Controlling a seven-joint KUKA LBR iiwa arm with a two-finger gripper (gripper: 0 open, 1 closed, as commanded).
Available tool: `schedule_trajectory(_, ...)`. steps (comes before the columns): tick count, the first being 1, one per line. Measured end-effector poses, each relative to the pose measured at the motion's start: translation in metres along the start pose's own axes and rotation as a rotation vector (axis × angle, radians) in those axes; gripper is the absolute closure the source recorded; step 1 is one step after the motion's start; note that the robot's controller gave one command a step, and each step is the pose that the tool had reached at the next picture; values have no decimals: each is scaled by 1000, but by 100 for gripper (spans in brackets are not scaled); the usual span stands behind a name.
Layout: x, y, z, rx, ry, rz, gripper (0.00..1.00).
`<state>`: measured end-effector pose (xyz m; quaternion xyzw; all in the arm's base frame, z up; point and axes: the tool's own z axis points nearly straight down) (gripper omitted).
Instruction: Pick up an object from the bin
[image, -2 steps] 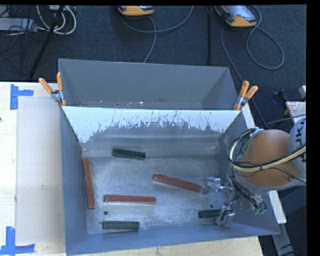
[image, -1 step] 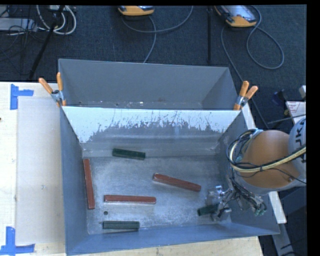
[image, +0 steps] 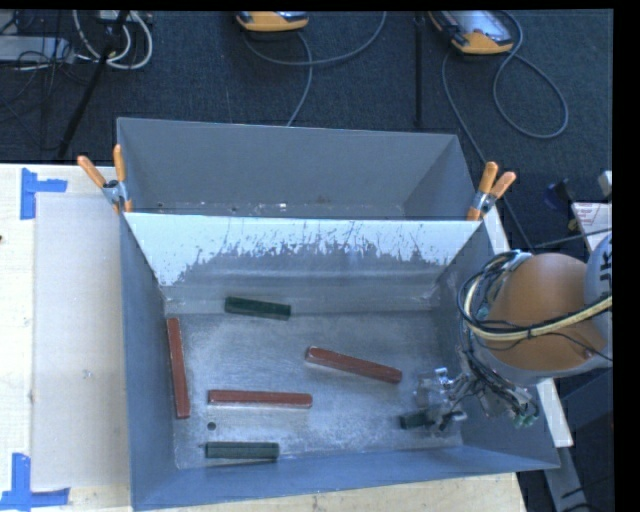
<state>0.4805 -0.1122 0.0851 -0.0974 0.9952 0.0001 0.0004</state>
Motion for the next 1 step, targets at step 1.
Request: schedule_trajectory(1,-2,0,-66,2,-5,-2,100)
